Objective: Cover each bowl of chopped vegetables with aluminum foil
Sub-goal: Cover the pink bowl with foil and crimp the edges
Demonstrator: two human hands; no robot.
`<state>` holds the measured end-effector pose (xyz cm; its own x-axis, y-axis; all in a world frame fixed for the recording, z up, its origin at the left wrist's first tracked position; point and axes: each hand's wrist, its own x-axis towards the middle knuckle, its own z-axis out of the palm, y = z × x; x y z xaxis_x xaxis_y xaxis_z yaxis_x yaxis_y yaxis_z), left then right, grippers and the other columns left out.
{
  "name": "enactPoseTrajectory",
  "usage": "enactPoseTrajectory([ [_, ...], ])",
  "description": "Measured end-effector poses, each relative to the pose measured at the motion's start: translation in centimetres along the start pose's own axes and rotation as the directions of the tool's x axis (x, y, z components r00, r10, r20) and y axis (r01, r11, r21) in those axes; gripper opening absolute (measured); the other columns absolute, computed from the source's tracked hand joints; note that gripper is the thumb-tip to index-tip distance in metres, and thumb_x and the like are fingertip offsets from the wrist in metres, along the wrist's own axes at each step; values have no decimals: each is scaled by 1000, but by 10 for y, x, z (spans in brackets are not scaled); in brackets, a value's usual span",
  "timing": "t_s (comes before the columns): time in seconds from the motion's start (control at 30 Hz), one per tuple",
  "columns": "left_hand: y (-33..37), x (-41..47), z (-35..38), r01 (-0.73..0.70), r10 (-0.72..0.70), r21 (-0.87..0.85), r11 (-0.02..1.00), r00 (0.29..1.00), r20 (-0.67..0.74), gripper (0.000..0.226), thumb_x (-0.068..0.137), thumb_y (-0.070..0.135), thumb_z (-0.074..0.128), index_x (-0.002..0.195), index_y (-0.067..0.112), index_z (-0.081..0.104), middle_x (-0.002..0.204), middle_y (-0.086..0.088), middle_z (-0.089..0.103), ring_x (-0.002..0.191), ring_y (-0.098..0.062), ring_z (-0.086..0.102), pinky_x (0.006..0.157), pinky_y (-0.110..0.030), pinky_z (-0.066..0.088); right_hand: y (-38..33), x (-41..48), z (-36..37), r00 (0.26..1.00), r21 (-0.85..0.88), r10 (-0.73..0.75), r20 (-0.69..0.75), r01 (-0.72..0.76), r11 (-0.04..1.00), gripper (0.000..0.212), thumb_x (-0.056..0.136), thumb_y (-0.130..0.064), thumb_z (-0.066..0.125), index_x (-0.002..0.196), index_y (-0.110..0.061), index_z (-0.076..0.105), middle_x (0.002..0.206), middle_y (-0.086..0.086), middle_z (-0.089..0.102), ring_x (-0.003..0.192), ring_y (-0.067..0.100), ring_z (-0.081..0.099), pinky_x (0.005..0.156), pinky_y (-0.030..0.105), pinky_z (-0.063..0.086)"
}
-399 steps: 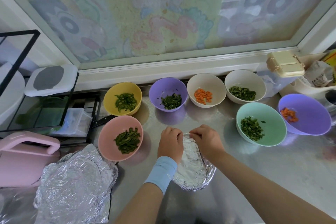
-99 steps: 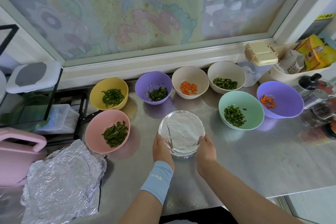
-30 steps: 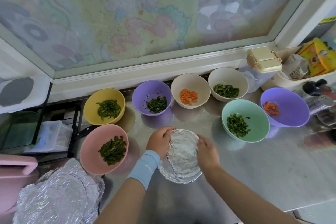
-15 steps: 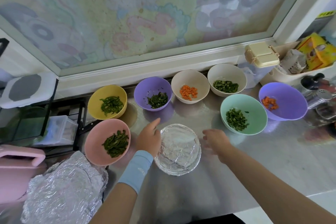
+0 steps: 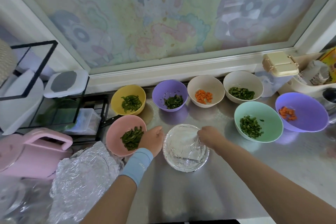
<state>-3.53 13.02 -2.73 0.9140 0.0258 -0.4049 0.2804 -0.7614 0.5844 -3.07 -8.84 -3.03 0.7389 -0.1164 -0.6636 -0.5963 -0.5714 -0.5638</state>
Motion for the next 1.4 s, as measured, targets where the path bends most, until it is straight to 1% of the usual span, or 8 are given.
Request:
enactPoseTrajectory([
  [0.1, -7, 3, -27, 47, -51, -71, 996, 997, -59, 26, 96, 23, 32, 103, 13, 55, 109, -14, 62, 89, -34, 55, 72, -33, 45, -27, -6, 0, 989, -7, -97, -109, 96, 995, 52, 92, -23, 48, 143, -20, 45, 145, 8, 46, 127, 28, 49, 107, 39, 41],
  [0.3, -47, 2, -82, 178, -161, 50, 983, 957, -240, 33, 101, 28, 39, 132, 25, 51, 130, -7, 56, 116, -28, 50, 103, -40, 40, -110, -15, 47, 941, -105, -338, 23, 339, 935, 38, 97, -16, 44, 134, -14, 56, 129, 8, 61, 117, 26, 57, 96, 29, 43],
  [0.5, -103, 5, -115, 290, -286, -28, 957, 919, -272, 56, 95, 20, 53, 147, 13, 36, 147, -13, 39, 136, -32, 36, 109, -44, 37, -145, -1, 125, 963, -194, -231, 136, 255, 947, 53, 95, -27, 52, 146, -16, 39, 142, 8, 52, 126, 26, 52, 97, 32, 44],
  [0.7, -139, 15, -117, 313, -332, -191, 930, 940, -78, 54, 88, 32, 52, 139, 19, 41, 131, -9, 57, 107, -31, 61, 84, -40, 53, -145, 8, 172, 987, -342, -158, 30, 159, 926, 37, 89, -12, 56, 125, -8, 47, 120, 12, 60, 105, 30, 61, 72, 32, 46],
  [0.83, -132, 13, -129, 222, -267, -289, 931, 956, -125, 29, 90, 25, 53, 119, 22, 55, 108, -3, 63, 87, -21, 62, 64, -29, 45, -145, -2, 175, 984, -278, -159, -86, 129, 952, 31, 93, -18, 51, 123, -10, 49, 119, 11, 61, 106, 30, 62, 82, 36, 50],
  [1.13, -63, 2, -129, -20, -93, -458, 889, 970, -223, 13, 97, 30, 44, 104, 24, 54, 98, 0, 61, 85, -15, 56, 67, -31, 44, -130, -38, 93, 952, -47, -127, -277, 118, 992, 24, 94, -15, 44, 82, -10, 65, 85, 7, 67, 79, 26, 64, 72, 32, 53],
  [1.23, -27, 0, -109, -68, -56, -558, 827, 978, -201, 17, 91, 41, 40, 88, 35, 55, 94, -5, 61, 91, -26, 57, 76, -38, 50, -110, -44, 50, 932, 94, -76, -354, 116, 989, 25, 95, -23, 46, 87, -13, 68, 88, 11, 72, 77, 28, 70, 73, 43, 61],
  [1.4, 29, -13, -62, -93, 8, -577, 812, 989, -149, 33, 101, 31, 36, 88, 15, 61, 82, -3, 66, 81, -25, 60, 77, -37, 48, -59, -51, -22, 928, 159, 57, -368, 2, 987, 31, 100, -28, 42, 105, -7, 65, 77, 5, 68, 67, 21, 66, 61, 35, 57],
])
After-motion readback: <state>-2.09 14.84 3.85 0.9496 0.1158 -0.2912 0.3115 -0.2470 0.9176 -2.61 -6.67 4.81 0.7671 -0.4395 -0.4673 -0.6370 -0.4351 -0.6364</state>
